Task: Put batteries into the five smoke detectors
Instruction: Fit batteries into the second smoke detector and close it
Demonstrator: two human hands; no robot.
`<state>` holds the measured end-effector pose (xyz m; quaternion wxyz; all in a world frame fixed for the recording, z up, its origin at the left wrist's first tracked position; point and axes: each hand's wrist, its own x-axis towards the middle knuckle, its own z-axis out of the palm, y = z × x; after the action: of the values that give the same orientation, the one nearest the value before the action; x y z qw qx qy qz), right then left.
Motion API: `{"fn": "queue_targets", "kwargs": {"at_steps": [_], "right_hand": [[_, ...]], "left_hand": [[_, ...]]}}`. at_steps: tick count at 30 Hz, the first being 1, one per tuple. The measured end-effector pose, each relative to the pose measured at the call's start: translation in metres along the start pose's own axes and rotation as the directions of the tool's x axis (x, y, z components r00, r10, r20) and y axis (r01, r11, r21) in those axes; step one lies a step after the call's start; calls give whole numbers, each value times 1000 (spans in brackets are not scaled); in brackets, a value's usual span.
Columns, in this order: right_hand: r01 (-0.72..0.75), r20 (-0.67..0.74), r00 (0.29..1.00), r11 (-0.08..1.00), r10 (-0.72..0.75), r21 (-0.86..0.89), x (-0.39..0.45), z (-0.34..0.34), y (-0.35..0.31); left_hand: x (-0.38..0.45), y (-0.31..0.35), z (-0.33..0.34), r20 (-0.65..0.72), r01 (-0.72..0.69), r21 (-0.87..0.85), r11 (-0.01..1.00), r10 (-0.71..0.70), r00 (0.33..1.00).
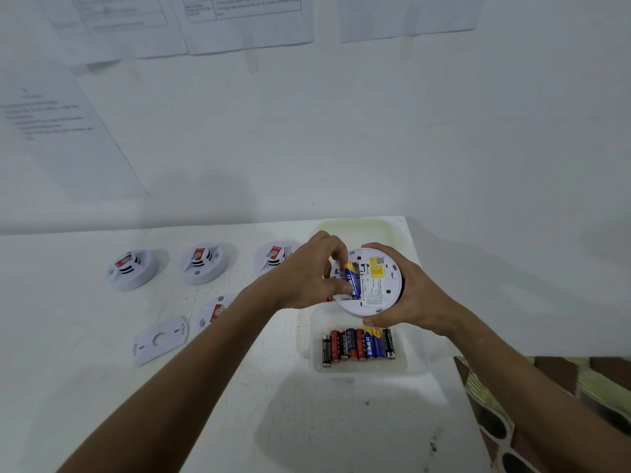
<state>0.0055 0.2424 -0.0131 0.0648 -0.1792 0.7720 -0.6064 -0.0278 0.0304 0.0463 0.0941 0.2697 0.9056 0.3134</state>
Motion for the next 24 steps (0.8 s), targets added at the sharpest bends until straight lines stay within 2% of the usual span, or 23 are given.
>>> {"fn": "queue_targets", "kwargs": {"at_steps": [4,8,11,15,20,24], "right_hand": [[-3,-11,1000,1000,3,4,0,-2,1],[2,-46,999,1000,-1,22,1,-4,3],[1,-46,999,1000,0,29,1,-6,3],[2,-55,998,1000,-1,16,0,-10,3],[-15,-96,995,1000,14,-3,-7,-22,5],[-32,-132,991,999,31,-2,-19,-34,7]], "left_hand": [[-1,-2,1,-20,-23,-8,1000,23,1000],[1,-3,3,-157,-91,-23,996,86,984],[2,-1,4,-184,-83,-65,994,70,981],[6,1,5,-202,-75,-240,968,25,979],[12,2,4,-286,-85,-400,913,-36,958],[21,-6,5,-328,-52,-535,843,-151,933]]}}
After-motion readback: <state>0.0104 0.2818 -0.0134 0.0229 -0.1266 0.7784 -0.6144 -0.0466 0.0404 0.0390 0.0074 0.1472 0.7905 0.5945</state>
